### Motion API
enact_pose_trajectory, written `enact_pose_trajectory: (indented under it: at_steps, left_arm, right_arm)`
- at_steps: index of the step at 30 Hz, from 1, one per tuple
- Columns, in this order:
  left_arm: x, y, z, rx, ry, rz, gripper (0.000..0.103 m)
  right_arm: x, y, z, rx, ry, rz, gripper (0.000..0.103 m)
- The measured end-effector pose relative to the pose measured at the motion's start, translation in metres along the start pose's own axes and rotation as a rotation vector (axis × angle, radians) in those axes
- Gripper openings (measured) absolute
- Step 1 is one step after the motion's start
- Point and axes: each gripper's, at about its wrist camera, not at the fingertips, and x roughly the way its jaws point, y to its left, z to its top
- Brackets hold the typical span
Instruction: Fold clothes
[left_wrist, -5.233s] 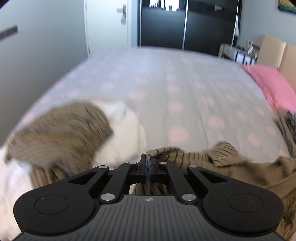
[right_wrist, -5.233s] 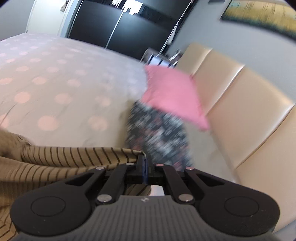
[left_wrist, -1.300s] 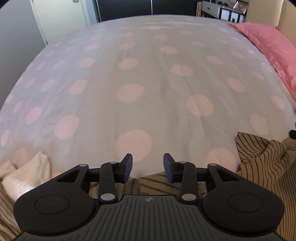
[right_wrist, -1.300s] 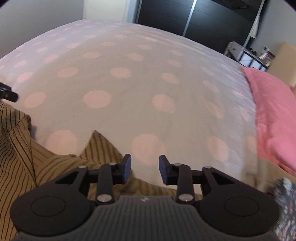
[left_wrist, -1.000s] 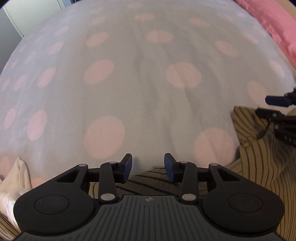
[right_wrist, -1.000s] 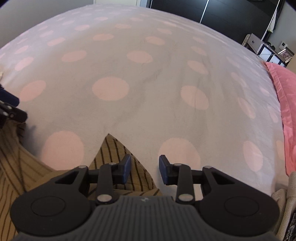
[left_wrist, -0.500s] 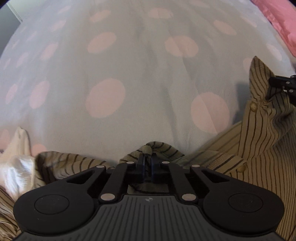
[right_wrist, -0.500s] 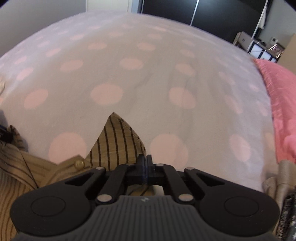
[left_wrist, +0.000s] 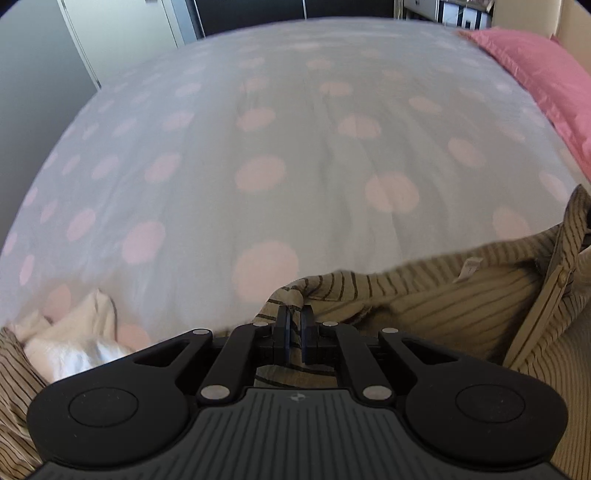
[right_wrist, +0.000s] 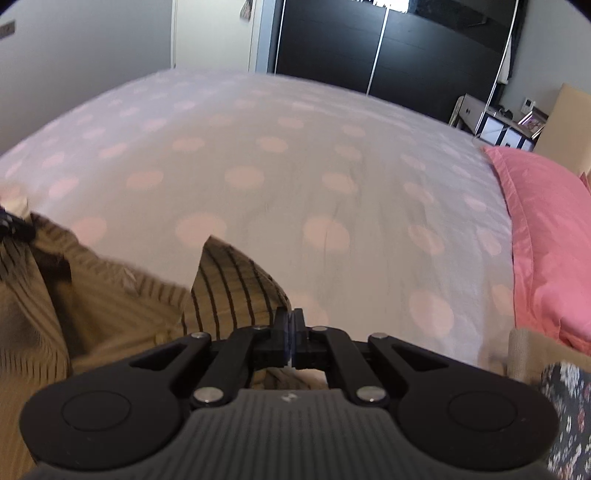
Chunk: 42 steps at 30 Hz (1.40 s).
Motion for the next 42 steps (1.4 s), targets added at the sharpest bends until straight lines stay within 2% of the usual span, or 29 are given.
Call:
enact_pose_trajectory:
  at_steps: [5, 7, 10, 13, 15, 16, 17, 18, 22, 27, 29, 30, 31, 32, 33, 37, 42]
  left_arm:
    - [0.015, 0.004, -0.034, -0.029, 0.031, -0.022, 0.004]
    - [0.016, 0.005, -0.042, -0.034, 0.030, -0.027, 0.004]
    - [0.015, 0.004, -0.050, -0.031, 0.027, -0.028, 0.005]
    - [0.012, 0.003, -0.049, -0.034, 0.027, -0.029, 0.005]
    - [0.010, 0.001, -0.046, -0.021, 0.016, -0.036, 0.007]
    - [0.008, -0.001, -0.045, -0.013, 0.010, -0.039, 0.015]
    - [0.007, -0.002, -0.044, -0.005, 0.004, -0.043, 0.019]
    - [0.006, -0.003, -0.043, 0.003, -0.002, -0.047, 0.025]
    - [0.006, -0.009, -0.036, 0.063, -0.014, -0.055, 0.039]
    - [0.018, -0.009, -0.024, 0.085, 0.006, -0.078, 0.039]
    - [0.028, -0.009, -0.020, 0.091, 0.050, -0.095, 0.031]
    - [0.032, -0.008, -0.019, 0.094, 0.067, -0.106, 0.019]
    - [0.035, -0.007, -0.018, 0.099, 0.073, -0.109, 0.010]
    - [0.035, -0.007, -0.017, 0.104, 0.062, -0.102, 0.008]
    - [0.034, -0.007, -0.015, 0.109, 0.045, -0.102, 0.006]
    - [0.023, -0.003, 0.003, 0.117, -0.025, -0.090, 0.004]
    - [0.008, -0.009, 0.036, 0.127, -0.145, -0.042, 0.003]
  right_arm:
    - [-0.003, -0.004, -0.060, -0.013, 0.041, 0.051, 0.002]
    - [-0.010, -0.003, -0.080, -0.027, 0.046, 0.076, 0.006]
    - [-0.019, -0.002, -0.096, -0.058, 0.074, 0.080, 0.006]
    - [-0.031, -0.008, -0.095, -0.045, 0.073, 0.081, 0.009]
    - [-0.038, -0.013, -0.087, 0.003, 0.065, 0.078, 0.016]
    - [-0.039, -0.015, -0.081, 0.037, 0.060, 0.082, 0.032]
    - [-0.039, -0.016, -0.075, 0.071, 0.052, 0.088, 0.050]
    - [-0.037, -0.017, -0.069, 0.099, 0.044, 0.095, 0.052]
    - [-0.020, -0.016, -0.046, 0.187, 0.036, 0.106, 0.051]
    - [0.017, -0.012, -0.024, 0.190, 0.099, 0.135, 0.051]
    - [0.025, -0.009, -0.022, 0.151, 0.123, 0.156, 0.044]
    - [0.028, -0.008, -0.021, 0.132, 0.135, 0.166, 0.042]
    - [0.032, -0.007, -0.021, 0.113, 0.146, 0.177, 0.029]
    - [0.036, -0.006, -0.020, 0.093, 0.158, 0.187, 0.009]
    - [0.040, -0.005, -0.019, 0.074, 0.170, 0.197, 0.004]
    - [0.034, -0.007, -0.006, 0.023, 0.120, 0.177, 0.003]
    - [0.029, -0.014, 0.030, 0.006, -0.001, 0.051, 0.002]
